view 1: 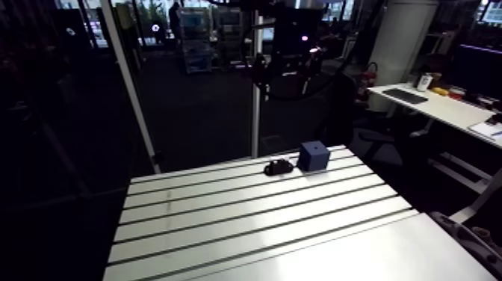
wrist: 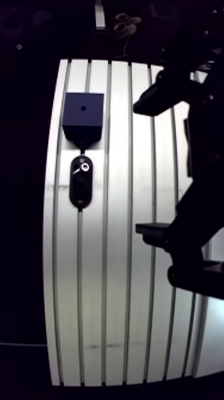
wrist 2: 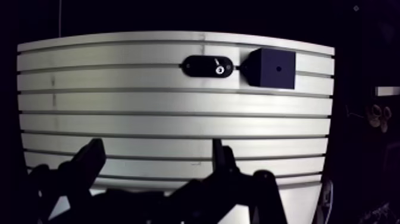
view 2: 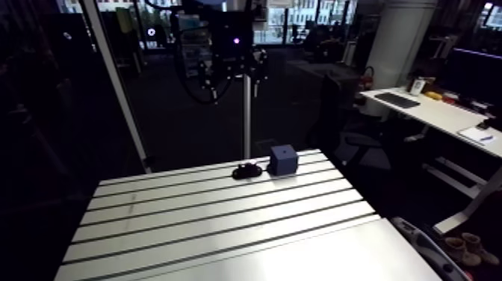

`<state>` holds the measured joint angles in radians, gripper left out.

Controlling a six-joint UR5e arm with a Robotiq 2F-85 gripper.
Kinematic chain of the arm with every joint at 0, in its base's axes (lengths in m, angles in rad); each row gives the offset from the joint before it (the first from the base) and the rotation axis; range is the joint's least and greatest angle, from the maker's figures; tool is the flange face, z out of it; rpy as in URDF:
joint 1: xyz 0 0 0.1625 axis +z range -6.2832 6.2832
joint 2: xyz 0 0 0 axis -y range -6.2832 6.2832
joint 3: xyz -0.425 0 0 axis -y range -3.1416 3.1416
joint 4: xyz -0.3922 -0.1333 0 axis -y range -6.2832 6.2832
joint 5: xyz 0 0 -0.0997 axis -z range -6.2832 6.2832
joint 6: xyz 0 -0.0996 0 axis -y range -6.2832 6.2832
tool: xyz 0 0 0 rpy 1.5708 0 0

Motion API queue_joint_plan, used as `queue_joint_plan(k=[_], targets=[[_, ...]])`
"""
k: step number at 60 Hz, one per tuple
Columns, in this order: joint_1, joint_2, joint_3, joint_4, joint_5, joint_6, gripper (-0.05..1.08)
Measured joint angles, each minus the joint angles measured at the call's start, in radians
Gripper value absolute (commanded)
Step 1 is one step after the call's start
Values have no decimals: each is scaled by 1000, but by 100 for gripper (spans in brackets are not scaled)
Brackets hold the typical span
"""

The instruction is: Pick up the M10 bolt and insert it into the hole until fully seated.

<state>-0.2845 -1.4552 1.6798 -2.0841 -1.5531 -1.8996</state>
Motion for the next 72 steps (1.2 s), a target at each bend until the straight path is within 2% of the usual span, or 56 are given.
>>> queue_joint_plan(k=[3, 11, 15, 20, 27, 36, 55, 59, 61, 64, 65, 72], targets=[[-9, 8, 9, -20, 21, -4, 4], [-33, 40, 21, -51, 97, -6, 4], [-43, 55, 25, -59, 124, -6, 3], [-53, 73, 28, -71, 145, -4, 2], [-62, 97, 32, -106, 155, -2, 2], [-65, 121, 35, -149, 145, 1, 2], [-61, 166, 66, -223, 89, 13, 6], [-60, 177, 72, -239, 74, 12, 13], [-59, 182, 75, -248, 65, 11, 22], [-59, 191, 79, -263, 52, 8, 27], [-59, 194, 81, -268, 47, 7, 32], [-58, 214, 86, -297, 25, 0, 42]])
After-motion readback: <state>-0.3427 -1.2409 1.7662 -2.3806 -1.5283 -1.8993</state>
